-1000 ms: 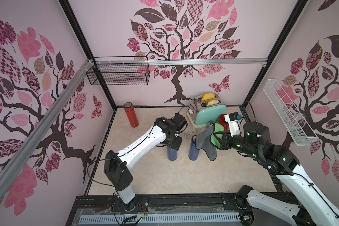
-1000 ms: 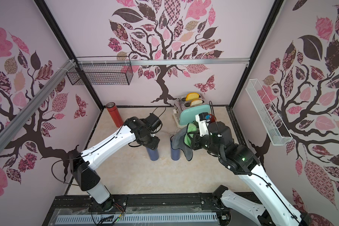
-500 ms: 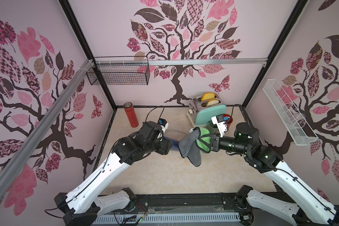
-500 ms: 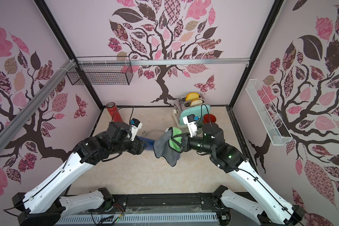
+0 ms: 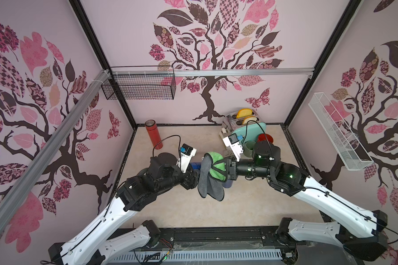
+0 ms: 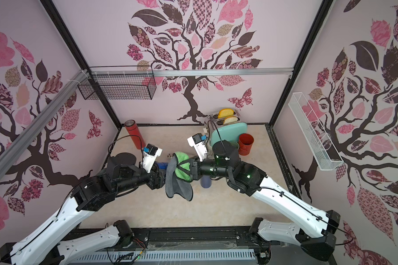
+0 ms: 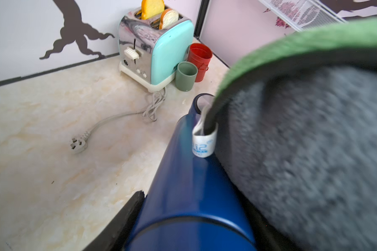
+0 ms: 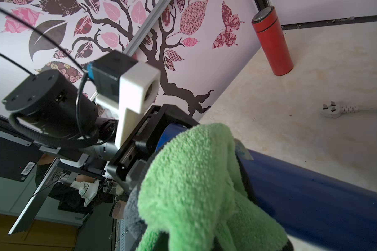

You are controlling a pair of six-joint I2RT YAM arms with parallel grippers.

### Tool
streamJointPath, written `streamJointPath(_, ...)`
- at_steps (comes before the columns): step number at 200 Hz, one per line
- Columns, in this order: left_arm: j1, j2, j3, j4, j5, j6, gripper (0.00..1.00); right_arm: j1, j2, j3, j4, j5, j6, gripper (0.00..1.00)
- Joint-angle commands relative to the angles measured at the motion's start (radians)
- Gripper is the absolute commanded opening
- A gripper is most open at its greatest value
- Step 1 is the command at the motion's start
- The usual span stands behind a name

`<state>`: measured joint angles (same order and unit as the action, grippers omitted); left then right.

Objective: Wipe the surface of the thermos
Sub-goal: Wipe the dirt from the surface of the thermos.

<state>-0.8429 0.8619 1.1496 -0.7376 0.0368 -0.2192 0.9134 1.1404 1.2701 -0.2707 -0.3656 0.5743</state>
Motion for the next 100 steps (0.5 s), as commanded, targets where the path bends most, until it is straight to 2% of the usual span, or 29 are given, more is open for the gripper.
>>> streamJointPath(1,-0.028,-0.107,-0.063,0.219,-0.029,0.047,0.00,-0.014,0.023,0.053,-0.082,0.112,-0.048,0.00)
streamJointPath(23,-0.027,-0.202,-0.119,0.275,-0.060,0.067,0.00,-0.086,-0.007,0.021,-0.120,0.122,-0.040,0.00)
streamJointPath(48,-0.027,-0.231,-0.115,0.255,-0.079,0.100,0.00,-0.141,-0.027,0.017,-0.182,0.151,-0.060,0.00)
streamJointPath(60,-0.027,-0.235,-0.112,0.250,-0.078,0.111,0.00,-0.141,-0.018,0.035,-0.200,0.147,-0.073,0.00)
streamJointPath(82,-0.027,-0.246,-0.133,0.279,-0.071,0.126,0.00,-0.136,0.006,0.054,-0.142,0.045,-0.043,0.00)
streamJointPath(100,-0.027,-0.244,-0.144,0.290,-0.071,0.136,0.00,-0.059,0.043,0.110,-0.120,0.043,-0.048,0.00)
